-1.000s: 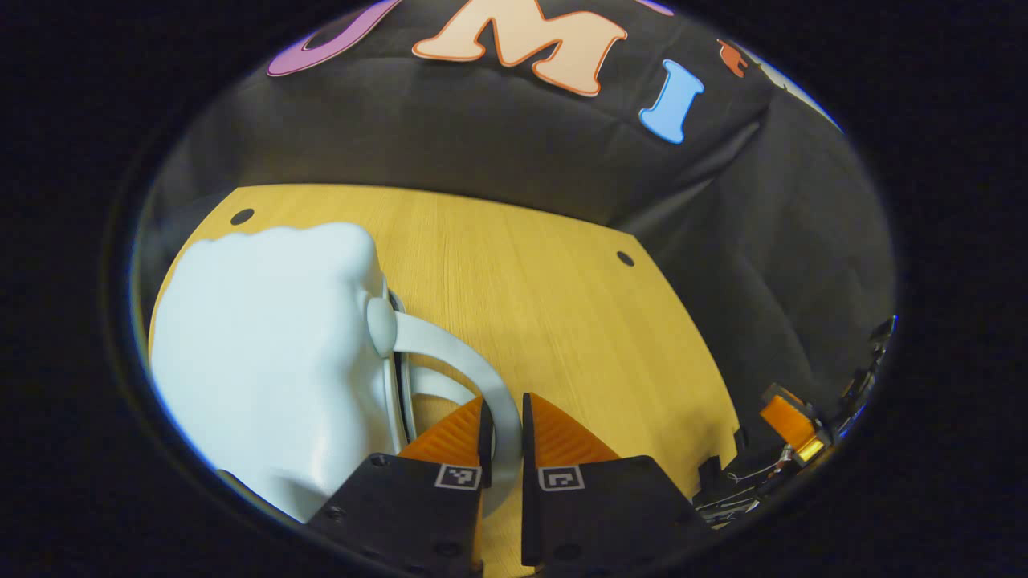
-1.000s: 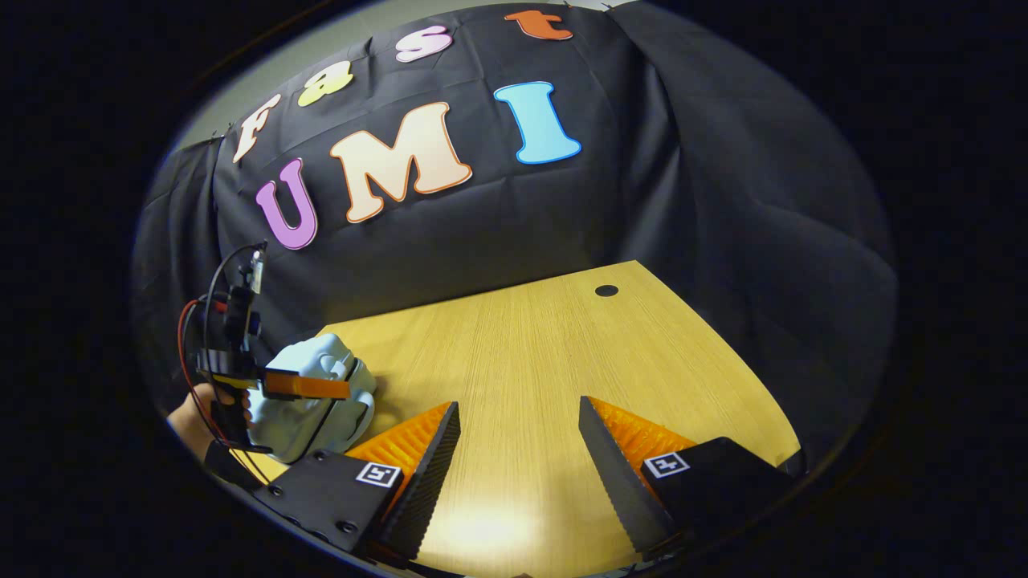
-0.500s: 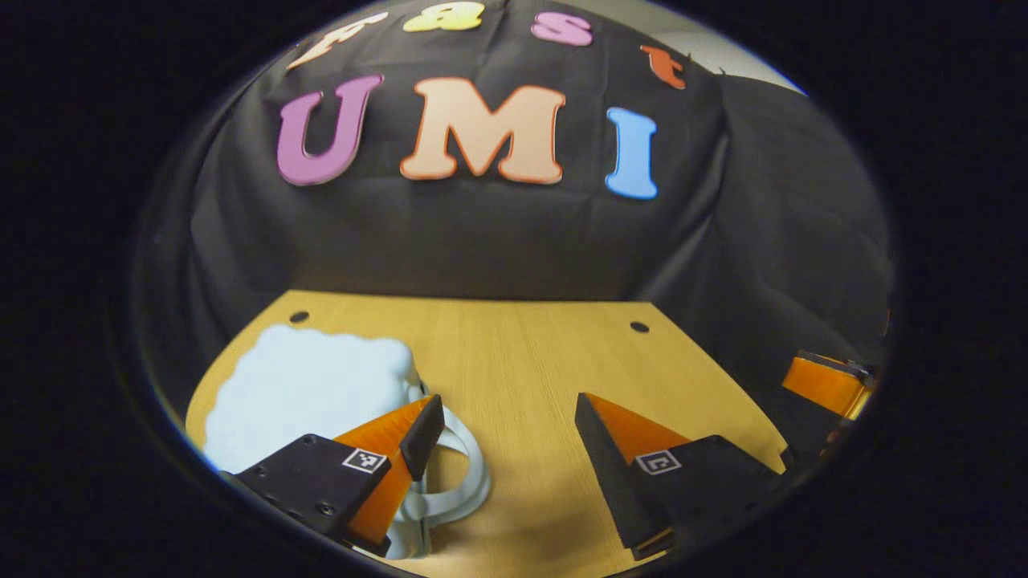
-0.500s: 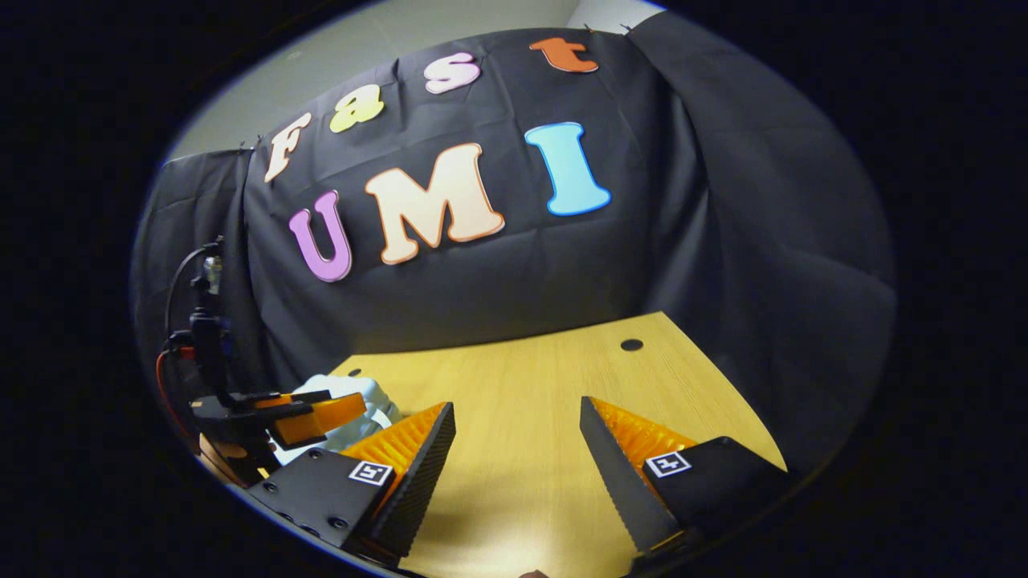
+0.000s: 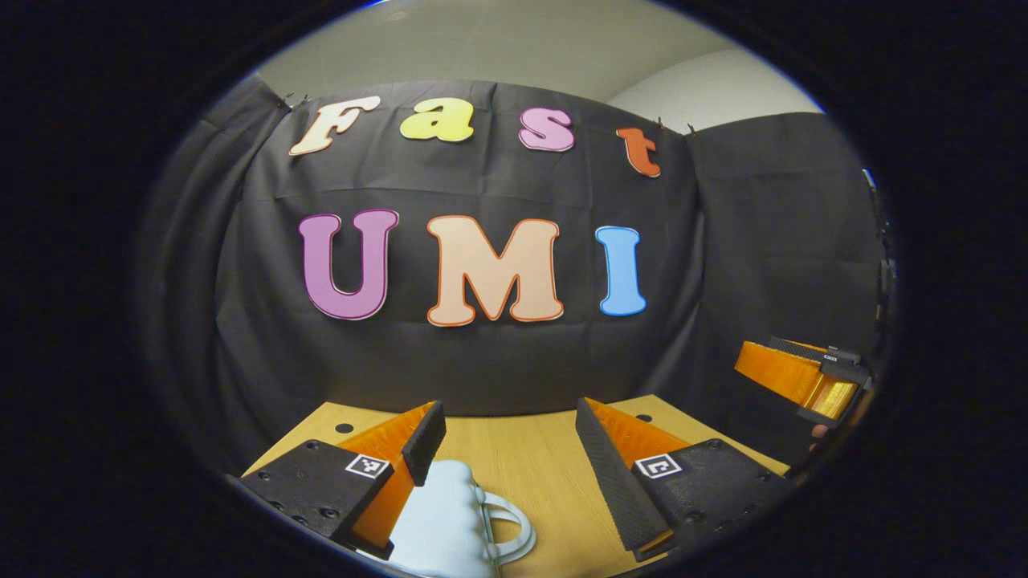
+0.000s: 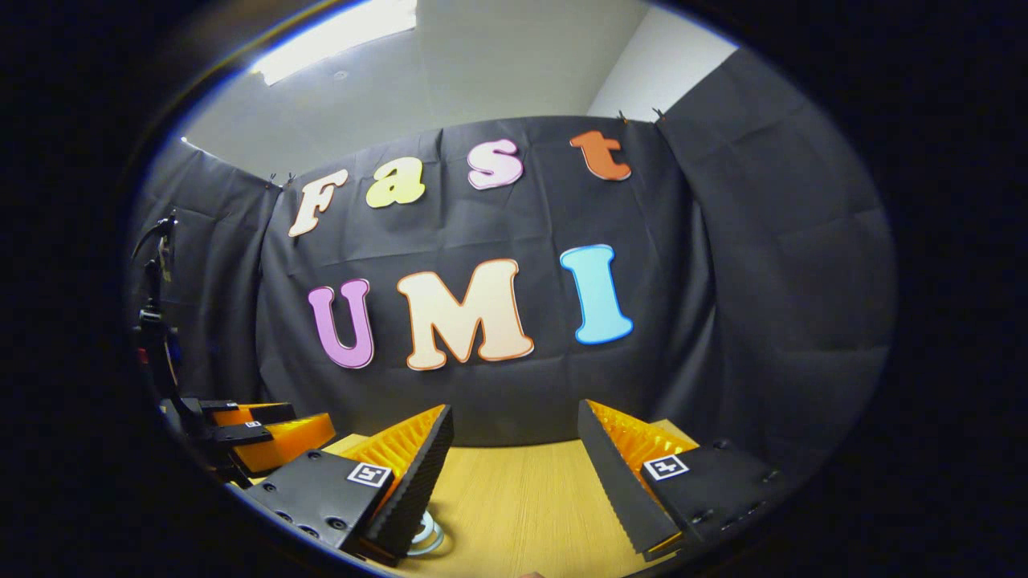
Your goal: First open the suitcase, pack the skin care products into it, and then close the suitcase.
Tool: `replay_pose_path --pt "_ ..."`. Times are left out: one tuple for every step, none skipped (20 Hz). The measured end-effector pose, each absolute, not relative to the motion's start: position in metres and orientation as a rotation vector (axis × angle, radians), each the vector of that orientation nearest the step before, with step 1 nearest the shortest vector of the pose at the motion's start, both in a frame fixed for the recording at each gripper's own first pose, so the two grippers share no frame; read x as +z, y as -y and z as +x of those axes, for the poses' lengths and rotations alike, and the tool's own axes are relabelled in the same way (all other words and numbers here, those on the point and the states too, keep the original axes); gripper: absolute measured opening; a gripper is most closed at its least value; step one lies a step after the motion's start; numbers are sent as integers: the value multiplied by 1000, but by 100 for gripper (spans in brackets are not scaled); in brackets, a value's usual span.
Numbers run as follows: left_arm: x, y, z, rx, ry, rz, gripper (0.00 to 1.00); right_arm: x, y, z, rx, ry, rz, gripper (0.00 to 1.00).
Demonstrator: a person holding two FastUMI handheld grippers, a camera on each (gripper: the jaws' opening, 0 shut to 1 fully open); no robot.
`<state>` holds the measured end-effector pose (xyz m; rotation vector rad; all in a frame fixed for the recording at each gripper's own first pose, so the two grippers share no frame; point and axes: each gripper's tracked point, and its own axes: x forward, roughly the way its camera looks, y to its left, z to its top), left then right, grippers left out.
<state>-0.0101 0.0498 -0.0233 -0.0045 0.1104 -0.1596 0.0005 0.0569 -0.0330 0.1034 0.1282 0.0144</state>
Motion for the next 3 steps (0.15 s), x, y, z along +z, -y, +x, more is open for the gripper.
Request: replay_pose_path --pt "-24 -55 -10 -166 -114 -4 93 -27 -64 -1 15 -111 95 98" --pt "-25 -63 -8 -163 -117 -4 95 -22 -71 -4 14 -99 90 98" --pt "-26 -68 -9 -165 -123 -4 95 -18 -77 -7 14 -94 85 97"
